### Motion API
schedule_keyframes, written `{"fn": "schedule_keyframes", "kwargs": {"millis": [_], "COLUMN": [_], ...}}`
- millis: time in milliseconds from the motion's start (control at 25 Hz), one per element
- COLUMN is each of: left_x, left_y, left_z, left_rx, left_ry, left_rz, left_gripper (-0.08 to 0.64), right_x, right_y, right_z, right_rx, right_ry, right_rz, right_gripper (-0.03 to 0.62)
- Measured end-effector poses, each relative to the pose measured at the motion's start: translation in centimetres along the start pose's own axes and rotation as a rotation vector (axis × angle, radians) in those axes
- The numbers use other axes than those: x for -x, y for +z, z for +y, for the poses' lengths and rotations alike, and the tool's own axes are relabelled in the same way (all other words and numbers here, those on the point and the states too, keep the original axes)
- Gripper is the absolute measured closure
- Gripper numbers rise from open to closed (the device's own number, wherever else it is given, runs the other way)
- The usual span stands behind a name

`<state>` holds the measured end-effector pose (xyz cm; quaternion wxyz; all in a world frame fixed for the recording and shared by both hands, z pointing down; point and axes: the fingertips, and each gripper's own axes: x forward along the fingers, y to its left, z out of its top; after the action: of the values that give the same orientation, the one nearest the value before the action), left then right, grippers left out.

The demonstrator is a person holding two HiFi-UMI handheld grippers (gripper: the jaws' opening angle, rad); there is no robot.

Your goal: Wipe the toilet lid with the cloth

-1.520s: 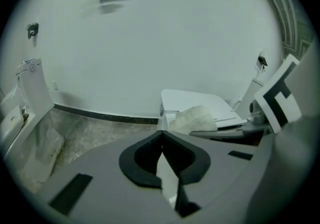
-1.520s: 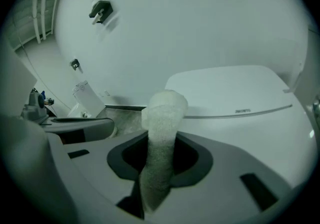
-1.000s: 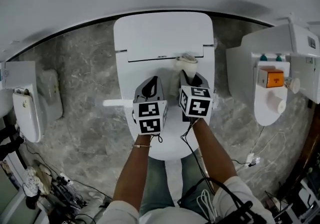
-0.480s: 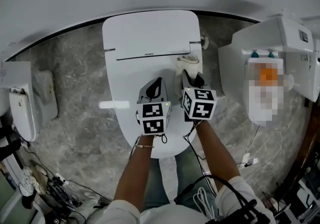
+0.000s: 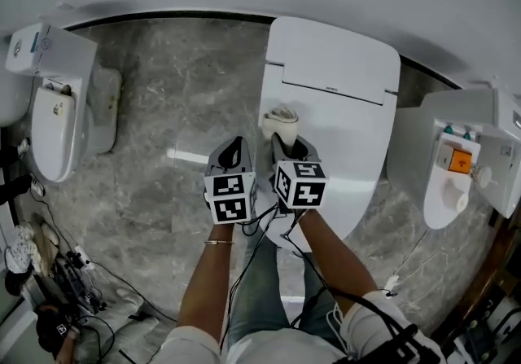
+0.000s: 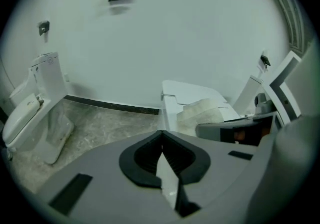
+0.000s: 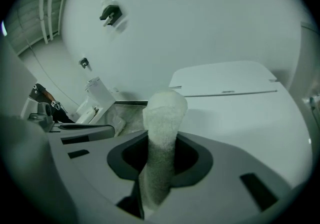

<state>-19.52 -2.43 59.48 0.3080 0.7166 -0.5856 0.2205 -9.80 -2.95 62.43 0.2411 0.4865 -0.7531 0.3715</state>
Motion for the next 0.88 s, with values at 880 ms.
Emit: {"fn": "schedule_keyframes", "kwargs": {"millis": [880], "left_x": [-4.2], "left_y": [-5.6], "left_z": [-23.9], "left_rx": [-0.106], "left_ry": [-0.247], "left_rz": [0.102], "left_gripper": [0.545], "right_x": [12.0], "right_y": [-6.6], "right_z": [-23.0], "right_rx": [-0.137], "right_ry": [-0.276], "right_rz": [0.020], "right_gripper": [0.491]}}
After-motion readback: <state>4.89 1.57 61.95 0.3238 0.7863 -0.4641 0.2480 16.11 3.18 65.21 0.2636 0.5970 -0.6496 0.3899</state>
